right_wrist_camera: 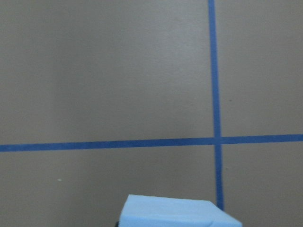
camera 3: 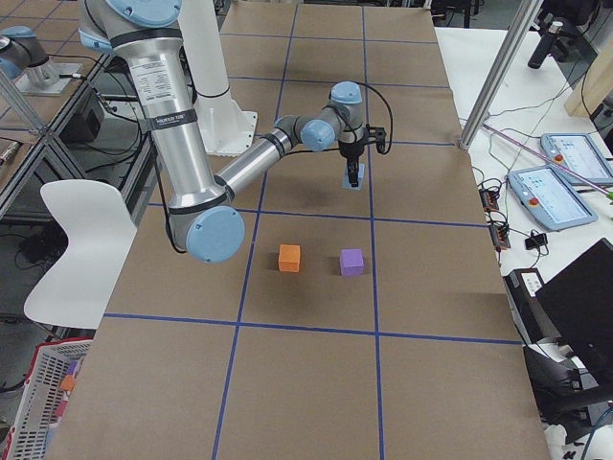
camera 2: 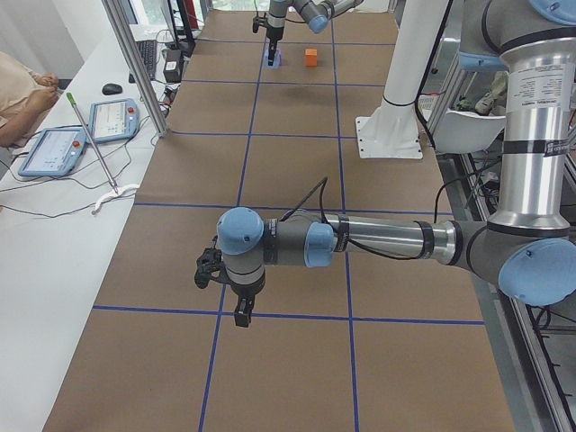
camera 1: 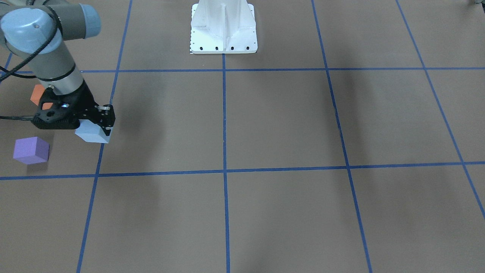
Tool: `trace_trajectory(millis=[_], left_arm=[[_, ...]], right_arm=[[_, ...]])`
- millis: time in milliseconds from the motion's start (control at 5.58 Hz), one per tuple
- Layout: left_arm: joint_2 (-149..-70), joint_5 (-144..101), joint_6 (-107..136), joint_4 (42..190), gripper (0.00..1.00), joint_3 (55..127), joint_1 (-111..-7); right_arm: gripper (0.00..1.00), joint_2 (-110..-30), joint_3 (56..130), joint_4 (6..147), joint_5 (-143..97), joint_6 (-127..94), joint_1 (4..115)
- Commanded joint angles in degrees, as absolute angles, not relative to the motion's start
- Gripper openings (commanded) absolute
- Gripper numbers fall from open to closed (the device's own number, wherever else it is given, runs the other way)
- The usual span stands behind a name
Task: Place blue block between orange and purple blocks
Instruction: 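Carry the light blue cube with the right gripper toward the purple cube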
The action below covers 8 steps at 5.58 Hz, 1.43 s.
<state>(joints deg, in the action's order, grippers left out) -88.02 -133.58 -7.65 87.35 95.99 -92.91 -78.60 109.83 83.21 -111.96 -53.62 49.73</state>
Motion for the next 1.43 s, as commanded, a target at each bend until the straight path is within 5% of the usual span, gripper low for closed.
trace_trajectory(millis=[0,896,1255], left_arm=[[-88.0,-133.6,-7.4,87.4,1.00,96.1,-92.9],[-87.9,-133.6,-7.4,87.4,1.00,96.1,-92.9],[-88.0,-133.6,-7.4,87.4,1.00,96.1,-92.9]], right_arm=[[0.00,-92.6,109.8,71.2,-114.2,-48.5,53.8],[0.04,-100.0,102.4,57.2,-117.3,-51.8,53.9],[0.38,-97.1,98.9,57.3,-114.4,-51.8,51.4]])
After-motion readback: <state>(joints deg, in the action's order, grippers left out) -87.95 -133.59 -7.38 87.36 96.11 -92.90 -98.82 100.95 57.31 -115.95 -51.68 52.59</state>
